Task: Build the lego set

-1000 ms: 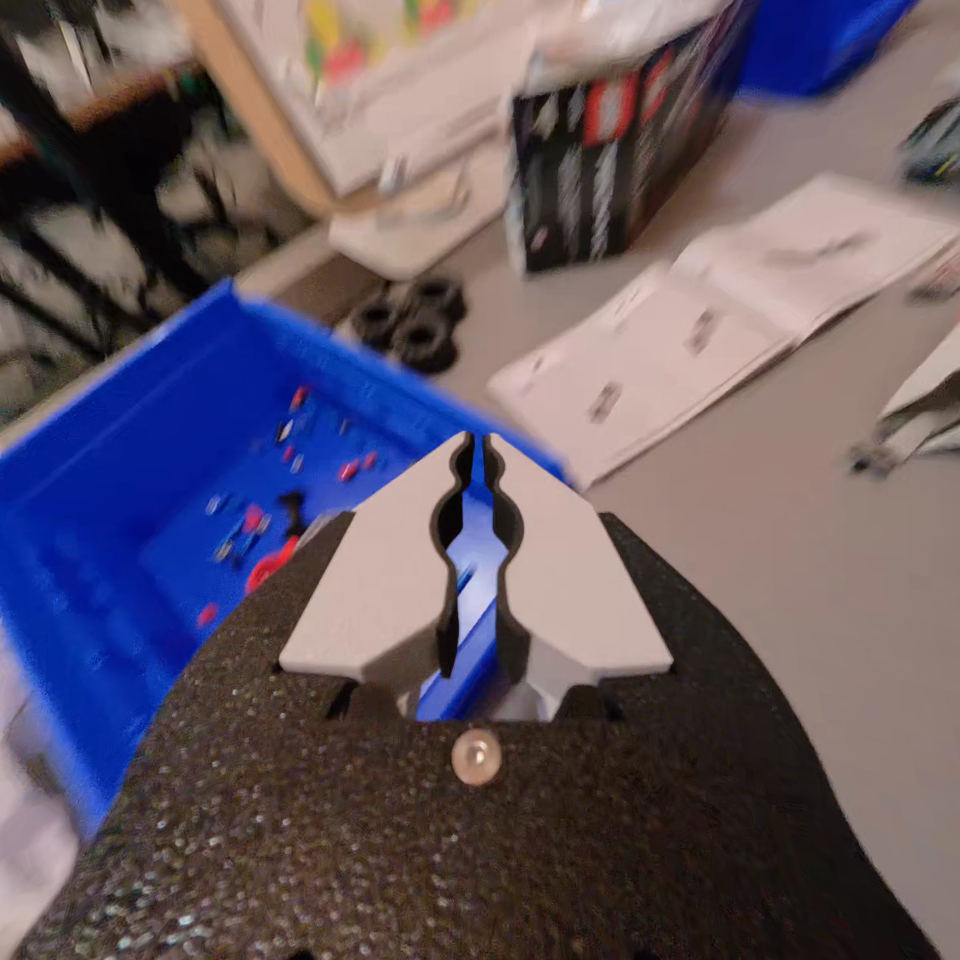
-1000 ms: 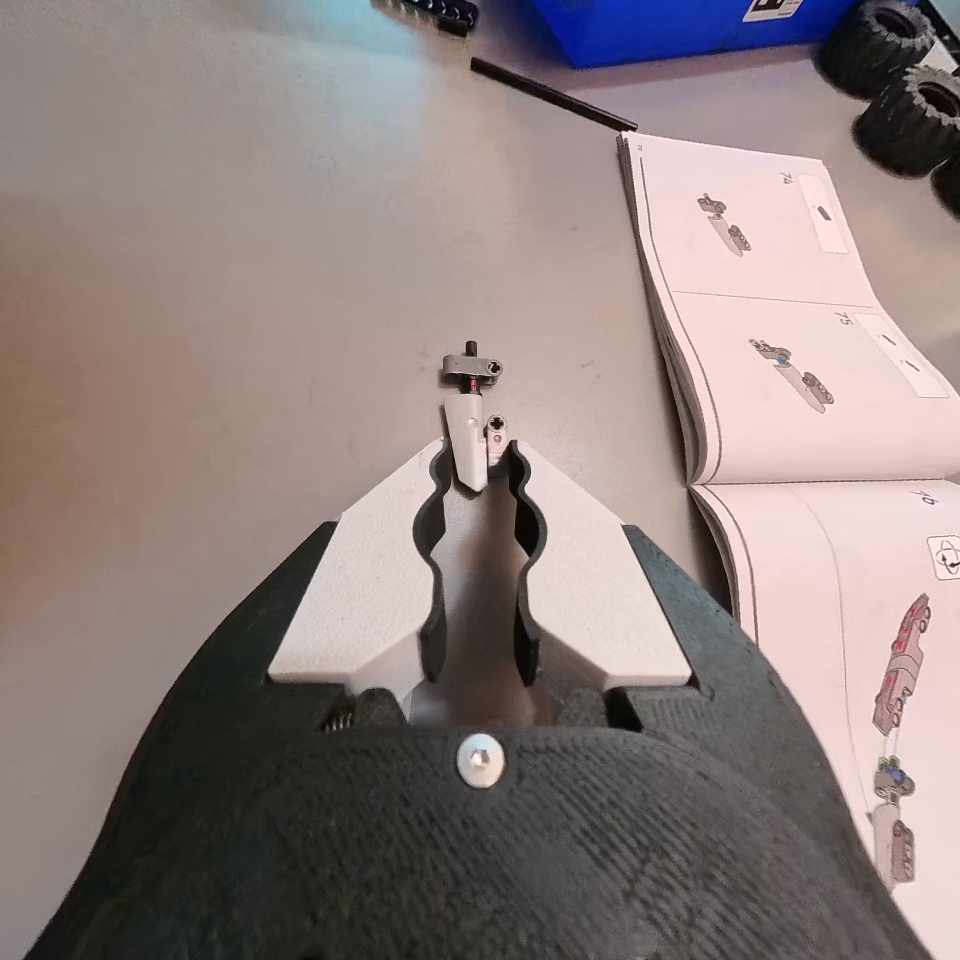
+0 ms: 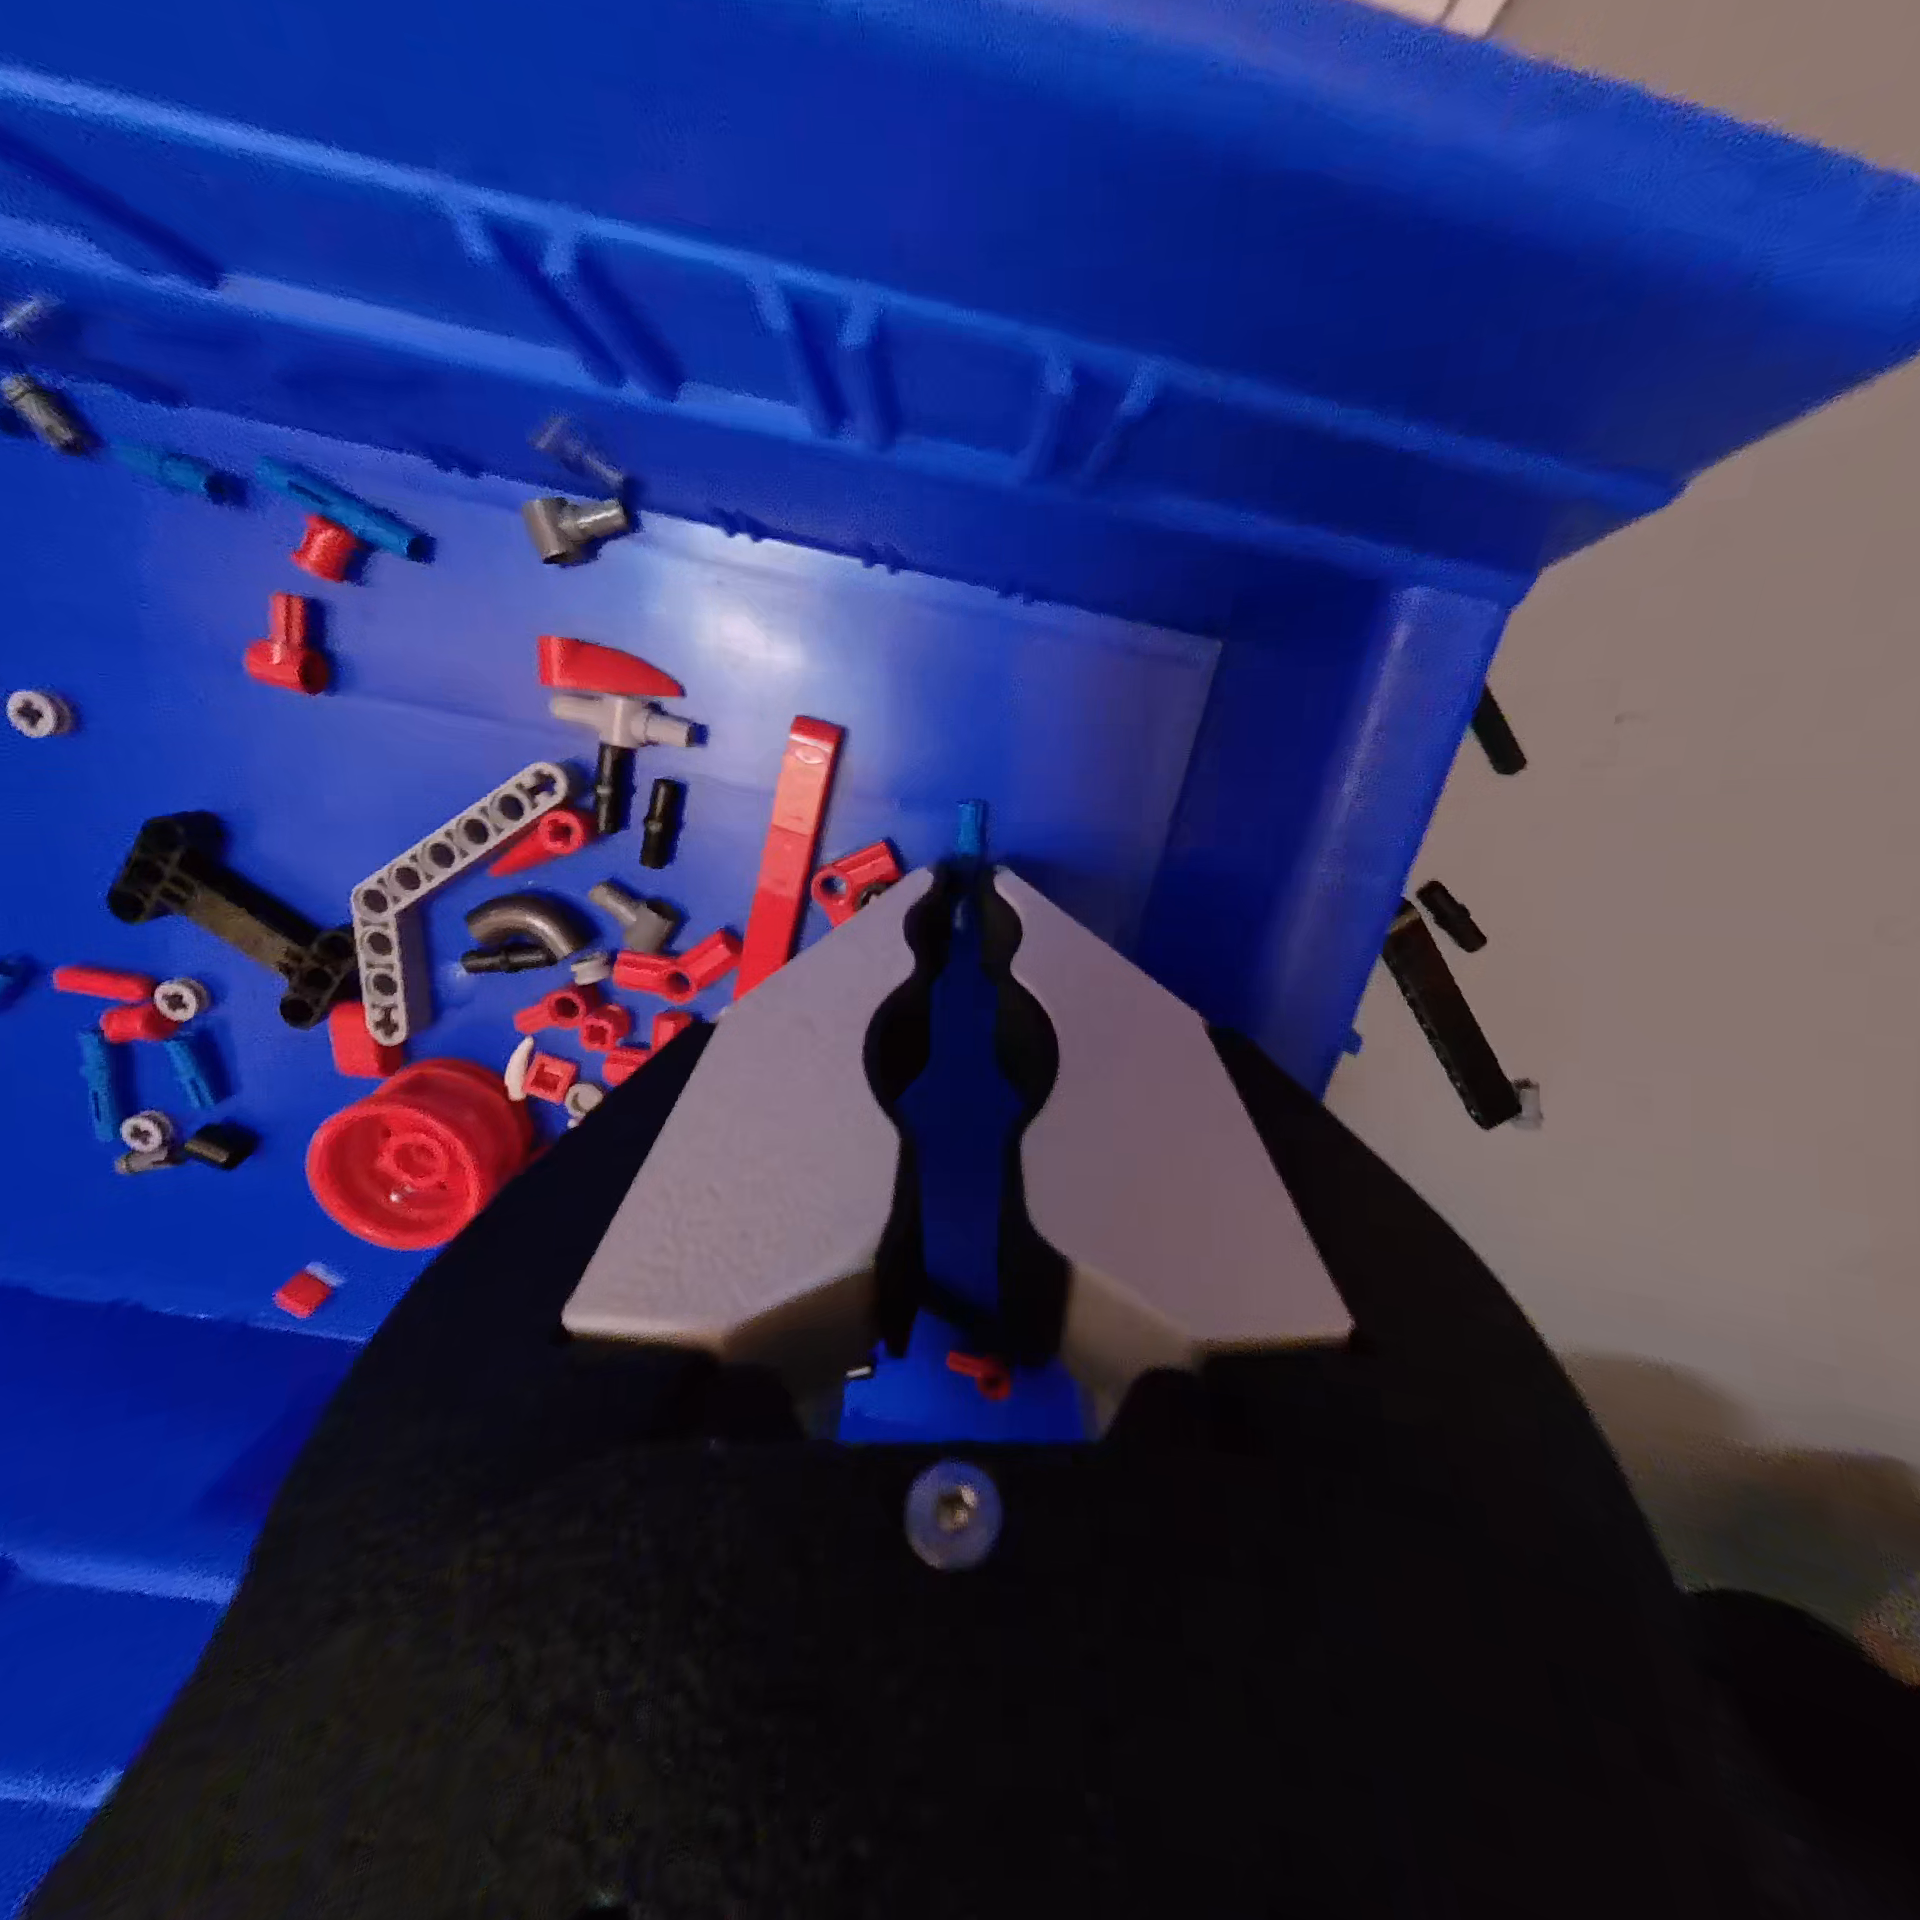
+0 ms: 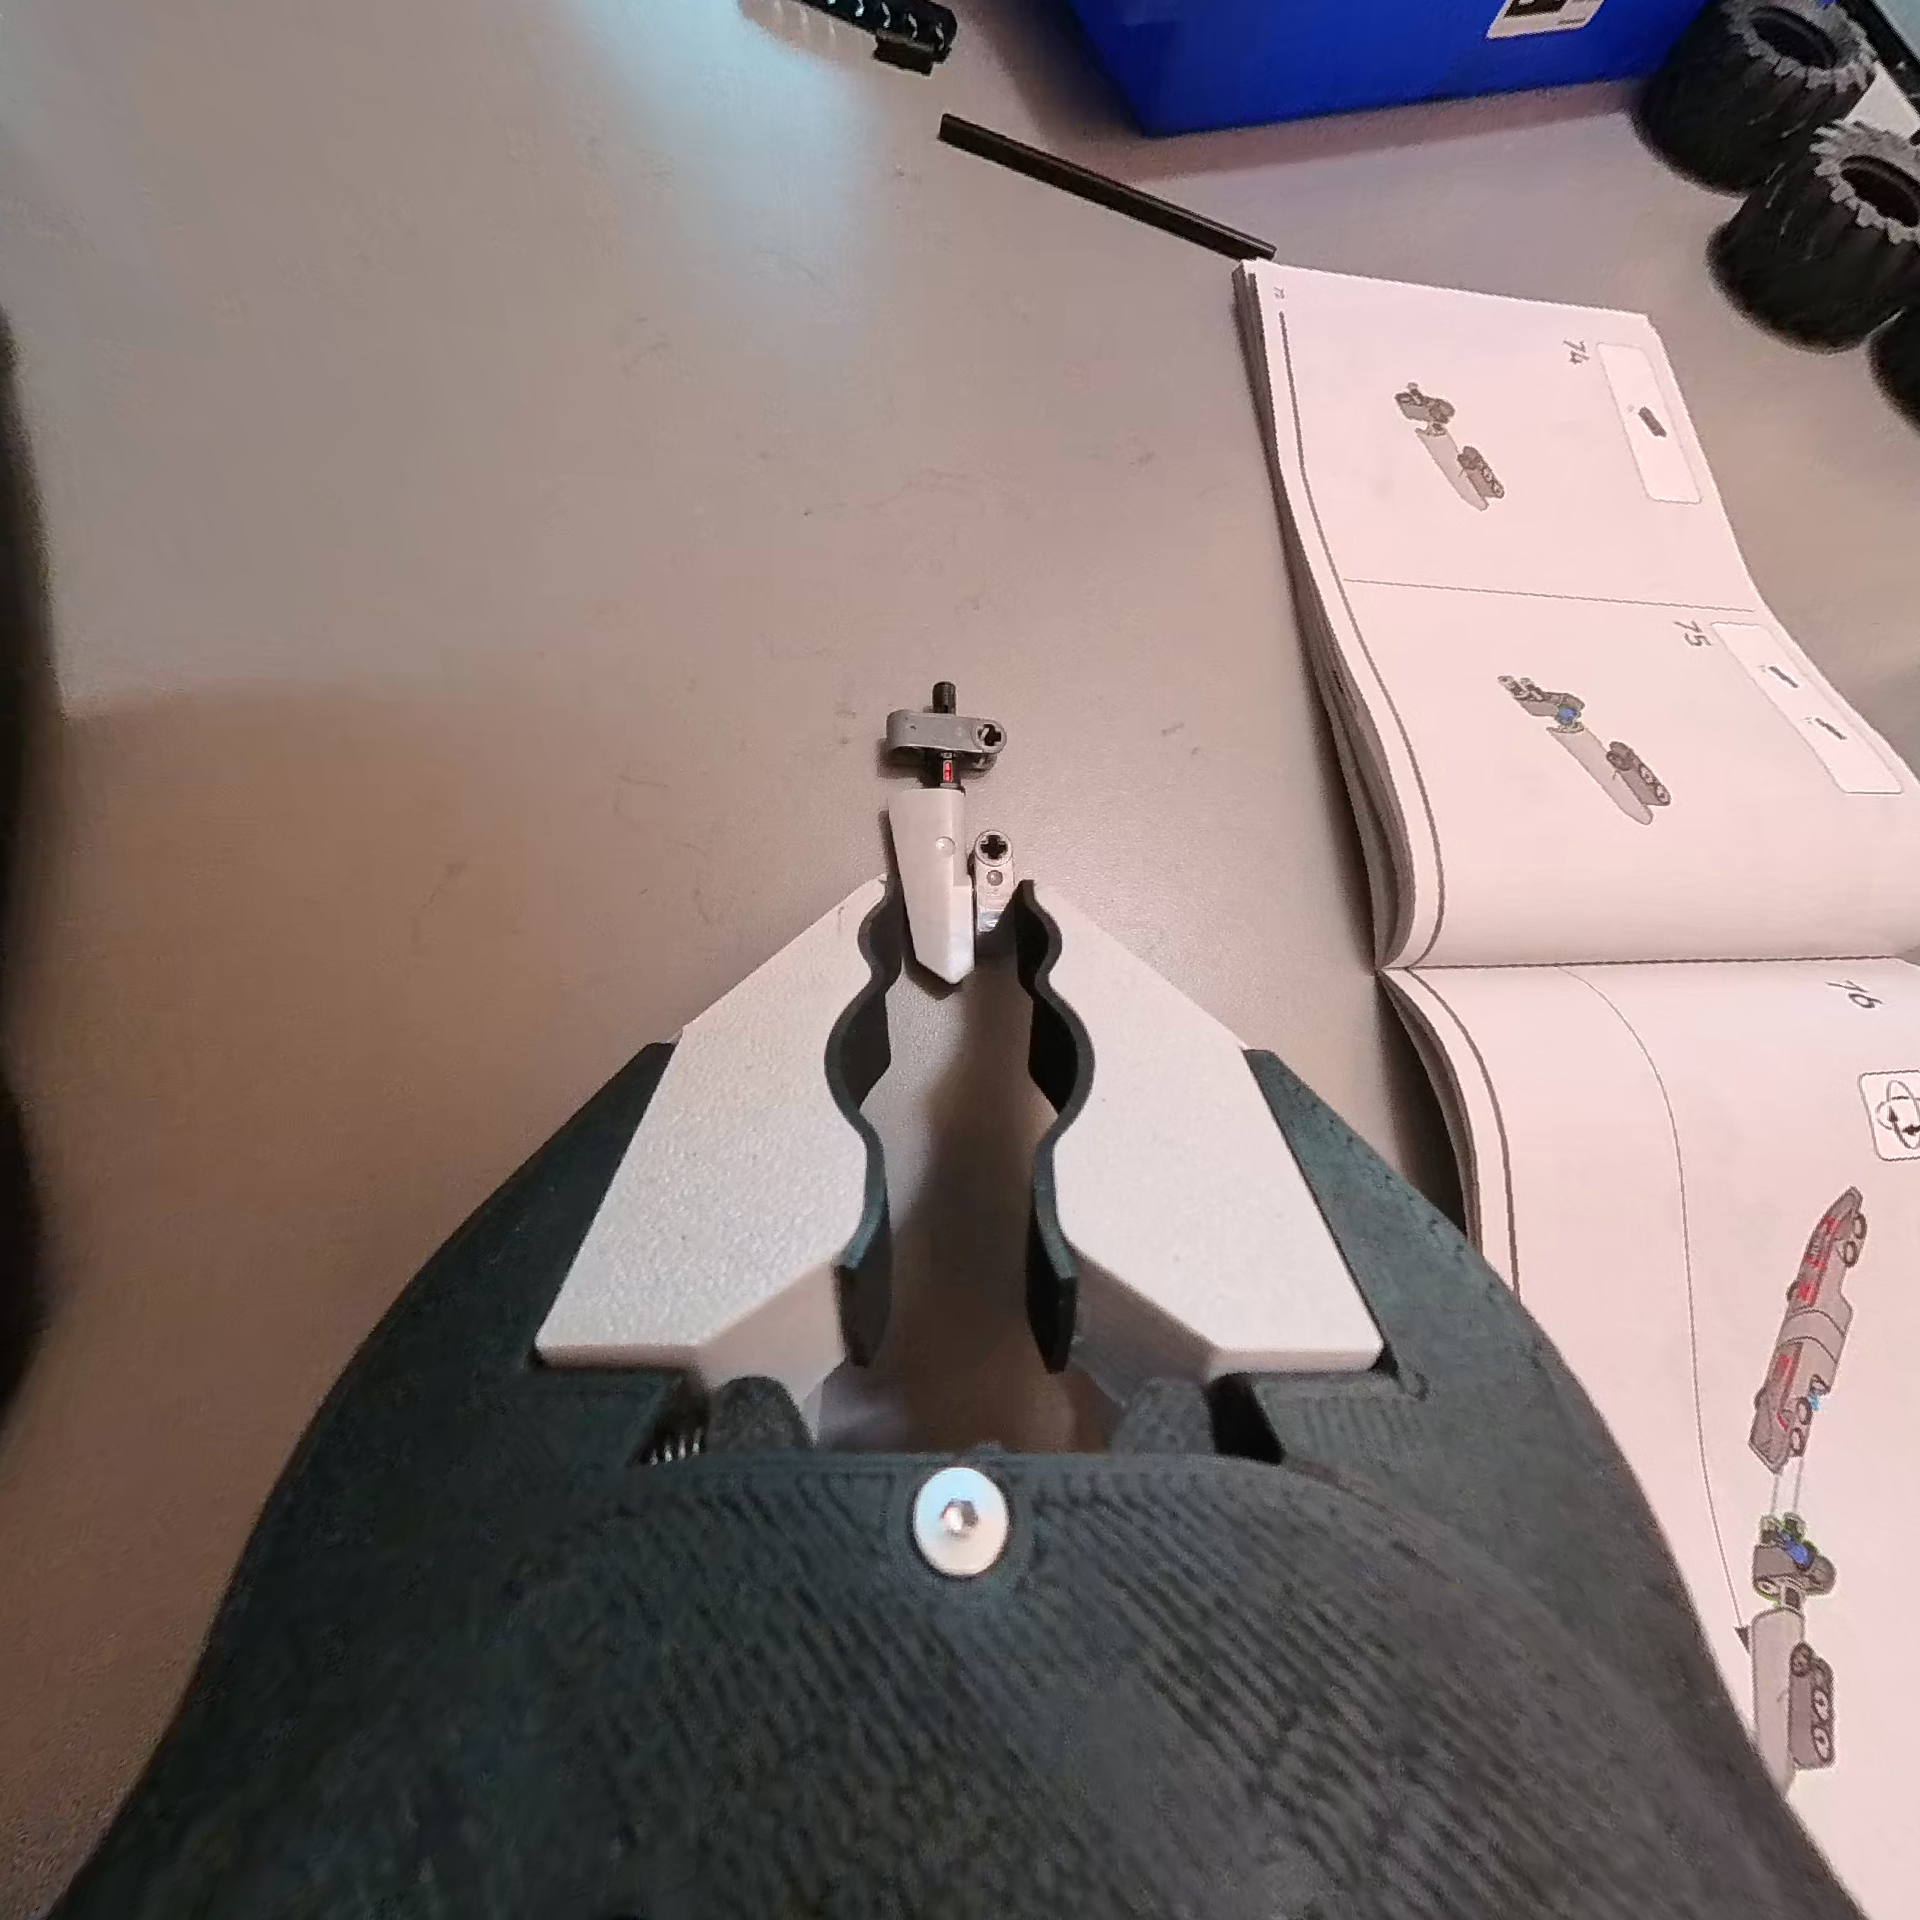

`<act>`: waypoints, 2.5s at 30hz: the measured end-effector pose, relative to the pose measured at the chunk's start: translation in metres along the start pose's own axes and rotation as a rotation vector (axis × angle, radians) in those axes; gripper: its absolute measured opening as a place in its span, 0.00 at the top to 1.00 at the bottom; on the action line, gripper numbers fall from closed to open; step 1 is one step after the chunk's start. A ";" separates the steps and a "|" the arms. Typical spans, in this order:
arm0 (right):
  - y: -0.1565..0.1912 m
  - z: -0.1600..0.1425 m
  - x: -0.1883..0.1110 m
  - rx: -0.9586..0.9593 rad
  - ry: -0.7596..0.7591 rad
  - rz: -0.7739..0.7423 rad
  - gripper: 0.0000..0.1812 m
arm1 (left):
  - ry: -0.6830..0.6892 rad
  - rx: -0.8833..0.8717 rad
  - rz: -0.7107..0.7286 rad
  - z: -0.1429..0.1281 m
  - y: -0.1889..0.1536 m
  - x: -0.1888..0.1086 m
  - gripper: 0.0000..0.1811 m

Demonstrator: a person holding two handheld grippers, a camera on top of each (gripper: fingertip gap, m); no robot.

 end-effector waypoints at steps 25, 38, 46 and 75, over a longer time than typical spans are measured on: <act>0.000 0.000 0.000 0.001 0.000 0.001 0.89 | -0.264 -0.137 0.324 -0.006 -0.027 -0.047 0.99; -0.001 0.000 0.000 0.009 0.004 0.004 0.89 | -0.206 -0.213 0.083 0.006 -0.007 -0.012 0.99; 0.000 0.001 -0.001 -0.015 -0.005 -0.016 0.89 | -0.225 -0.220 0.046 0.011 -0.001 0.003 0.97; -0.002 0.000 0.000 0.040 0.014 0.031 0.89 | 0.287 0.051 0.270 -0.018 0.179 -0.056 0.94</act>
Point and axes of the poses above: each gripper's, where its closed fingertips meet, x out along the fingers, z out of its top, y = z × x across the jaws, the point moved 4 cm from there along -x, back along the fingers, and after that the axes turned 14 degrees about -z, right-handed, at the moved point
